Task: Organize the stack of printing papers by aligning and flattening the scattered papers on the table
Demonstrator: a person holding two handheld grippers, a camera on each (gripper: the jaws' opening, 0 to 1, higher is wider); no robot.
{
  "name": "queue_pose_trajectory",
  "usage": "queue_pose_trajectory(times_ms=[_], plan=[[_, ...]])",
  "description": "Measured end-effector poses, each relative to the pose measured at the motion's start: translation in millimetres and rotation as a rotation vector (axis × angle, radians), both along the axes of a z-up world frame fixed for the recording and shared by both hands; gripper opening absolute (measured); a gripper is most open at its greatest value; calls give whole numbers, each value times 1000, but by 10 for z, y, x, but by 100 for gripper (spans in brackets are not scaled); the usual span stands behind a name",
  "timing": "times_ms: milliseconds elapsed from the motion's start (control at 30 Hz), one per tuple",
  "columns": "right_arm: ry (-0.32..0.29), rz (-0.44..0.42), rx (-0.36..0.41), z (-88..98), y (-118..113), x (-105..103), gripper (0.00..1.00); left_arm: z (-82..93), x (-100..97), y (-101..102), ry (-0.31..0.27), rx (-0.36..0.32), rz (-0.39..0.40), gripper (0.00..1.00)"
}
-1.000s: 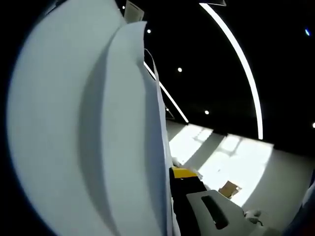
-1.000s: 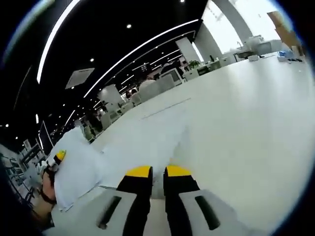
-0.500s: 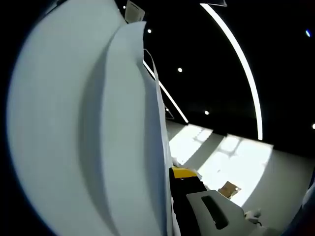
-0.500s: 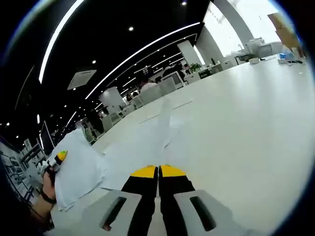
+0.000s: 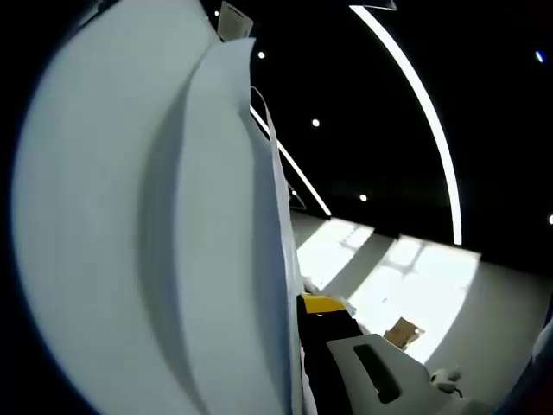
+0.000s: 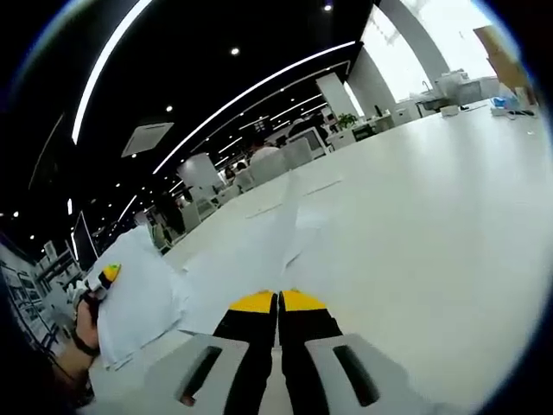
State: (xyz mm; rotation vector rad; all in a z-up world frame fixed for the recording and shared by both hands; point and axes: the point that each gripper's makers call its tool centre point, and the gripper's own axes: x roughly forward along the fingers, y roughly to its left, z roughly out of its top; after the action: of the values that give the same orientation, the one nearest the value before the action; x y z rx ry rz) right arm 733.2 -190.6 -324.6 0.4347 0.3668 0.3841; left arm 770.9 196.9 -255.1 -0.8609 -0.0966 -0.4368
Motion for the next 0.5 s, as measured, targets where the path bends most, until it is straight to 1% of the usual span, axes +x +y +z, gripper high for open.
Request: queue_pose_trajectory(times_ms=[267, 433, 500], plan=[[-1, 9, 27, 53, -21, -16, 0, 3, -4, -10, -1, 9, 1, 6], [-16, 17, 37, 121, -37, -24, 0, 1, -5, -16, -2, 17, 1, 6], [-25, 20, 29, 150, -29, -29, 0, 1, -5, -18, -2, 19, 1, 6]])
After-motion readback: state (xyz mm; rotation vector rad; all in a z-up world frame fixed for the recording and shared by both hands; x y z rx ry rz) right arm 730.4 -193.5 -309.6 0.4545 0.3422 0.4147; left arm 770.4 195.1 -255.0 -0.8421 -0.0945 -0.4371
